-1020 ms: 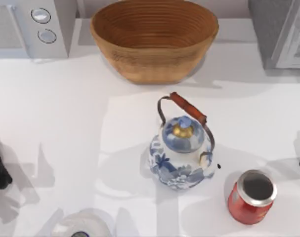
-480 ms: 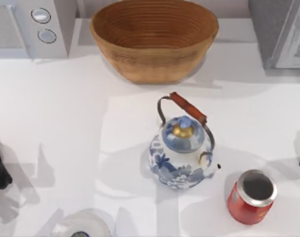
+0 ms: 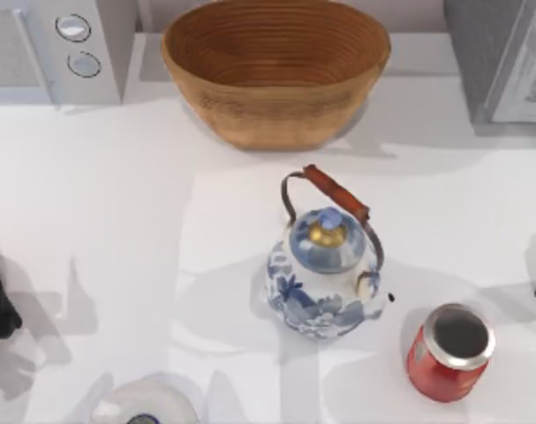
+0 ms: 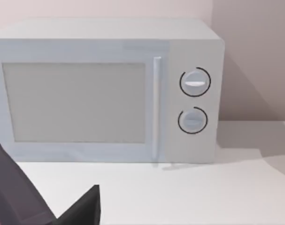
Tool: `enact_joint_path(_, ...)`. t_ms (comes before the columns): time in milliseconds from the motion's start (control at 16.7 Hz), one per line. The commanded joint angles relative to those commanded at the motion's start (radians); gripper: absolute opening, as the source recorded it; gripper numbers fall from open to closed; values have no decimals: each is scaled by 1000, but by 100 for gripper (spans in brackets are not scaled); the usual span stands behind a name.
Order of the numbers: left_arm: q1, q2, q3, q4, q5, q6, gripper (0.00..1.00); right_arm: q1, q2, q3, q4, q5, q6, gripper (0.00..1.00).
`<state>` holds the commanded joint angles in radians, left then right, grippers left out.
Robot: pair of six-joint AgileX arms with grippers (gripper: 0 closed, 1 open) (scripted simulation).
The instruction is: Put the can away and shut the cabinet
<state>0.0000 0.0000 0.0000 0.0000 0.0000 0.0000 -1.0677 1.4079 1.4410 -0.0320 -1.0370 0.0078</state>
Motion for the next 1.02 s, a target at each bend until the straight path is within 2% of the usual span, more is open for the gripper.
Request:
enact_joint_path(180,0,0,0,0,0,0,100,13,-38,169,-213,2,7,100)
enact_joint_path(360,0,0,0,0,0,0,100,24,-63,277,-332,3,12,100)
enact_joint_path(780,0,0,0,0,0,0,100,24,-66,302,-356,4,13,100)
enact_joint_path(1020,0,0,0,0,0,0,100,130,-57,313,-365,96,13,100)
